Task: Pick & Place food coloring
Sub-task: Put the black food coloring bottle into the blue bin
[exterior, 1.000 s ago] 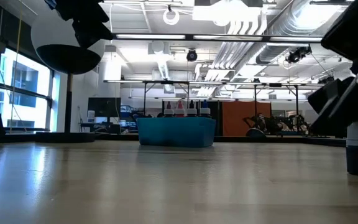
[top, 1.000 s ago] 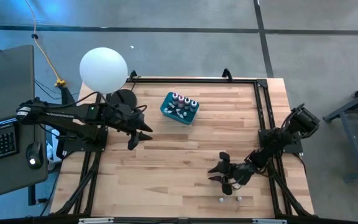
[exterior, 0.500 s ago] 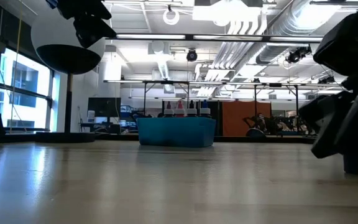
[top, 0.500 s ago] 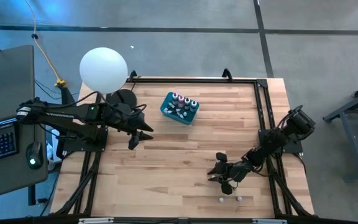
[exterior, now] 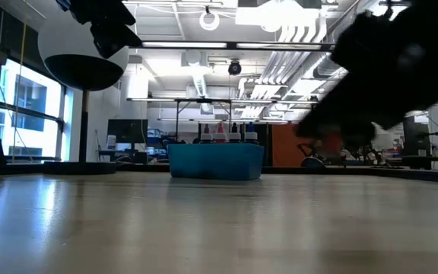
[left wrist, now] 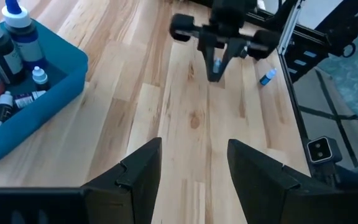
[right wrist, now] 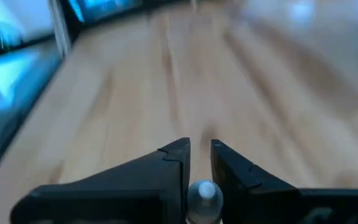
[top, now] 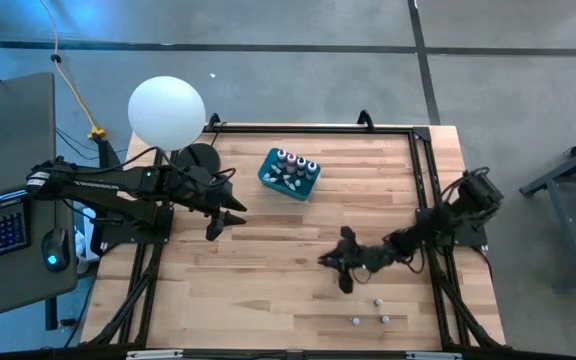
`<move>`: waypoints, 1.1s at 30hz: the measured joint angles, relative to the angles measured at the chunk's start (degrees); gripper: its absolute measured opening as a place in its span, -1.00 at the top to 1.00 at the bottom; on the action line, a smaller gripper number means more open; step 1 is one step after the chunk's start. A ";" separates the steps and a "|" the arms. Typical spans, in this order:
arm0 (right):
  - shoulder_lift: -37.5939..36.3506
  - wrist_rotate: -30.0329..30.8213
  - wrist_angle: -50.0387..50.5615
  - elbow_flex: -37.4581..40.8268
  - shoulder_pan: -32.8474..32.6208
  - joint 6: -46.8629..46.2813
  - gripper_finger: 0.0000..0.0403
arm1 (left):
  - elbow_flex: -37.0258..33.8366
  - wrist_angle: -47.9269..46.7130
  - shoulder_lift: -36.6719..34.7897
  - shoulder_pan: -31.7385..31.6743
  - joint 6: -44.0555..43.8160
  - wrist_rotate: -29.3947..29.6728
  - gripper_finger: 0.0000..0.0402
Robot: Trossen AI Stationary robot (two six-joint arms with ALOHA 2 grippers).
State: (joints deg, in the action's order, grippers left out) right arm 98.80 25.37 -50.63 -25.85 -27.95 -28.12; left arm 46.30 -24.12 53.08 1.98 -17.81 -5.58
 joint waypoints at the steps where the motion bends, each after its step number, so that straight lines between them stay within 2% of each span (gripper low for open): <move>1: 0.00 -0.44 -2.46 0.00 1.21 1.35 0.78 | 0.00 -0.02 0.00 0.00 0.34 -0.02 0.10; 4: 0.00 -1.13 -8.02 -1.45 4.39 7.42 0.78 | 0.00 -0.02 0.00 -0.09 1.32 -0.22 0.10; 7: -0.02 2.24 -9.62 -5.97 8.10 16.45 0.78 | 0.00 0.00 -0.01 -0.09 1.48 -0.32 0.10; 10: -0.02 9.67 -5.40 -12.02 13.34 21.89 0.78 | 0.00 -0.03 0.00 -0.09 2.10 0.10 0.10; 13: -0.02 14.20 2.07 -17.52 18.48 25.15 0.78 | 0.00 -0.04 0.00 -0.09 4.26 0.13 0.10; 17: -0.02 14.33 13.78 -22.49 24.04 20.98 0.78 | 0.00 -0.35 0.00 -0.09 5.84 0.15 0.10; 21: -0.02 14.05 24.14 -24.06 27.72 14.81 0.76 | 0.00 -1.04 0.00 -0.09 6.02 0.17 0.10; 27: -0.02 9.37 25.68 -23.04 30.30 11.65 0.53 | 0.00 -2.27 -0.02 -0.09 6.04 0.20 0.10; 33: -0.02 9.93 25.46 -23.07 30.61 13.11 0.39 | 0.00 -2.94 0.00 -0.09 6.04 0.31 0.10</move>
State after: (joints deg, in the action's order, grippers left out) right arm 98.78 35.30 -25.17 -48.92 2.66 -15.01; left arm 46.30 -27.06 53.08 1.89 -11.77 -5.28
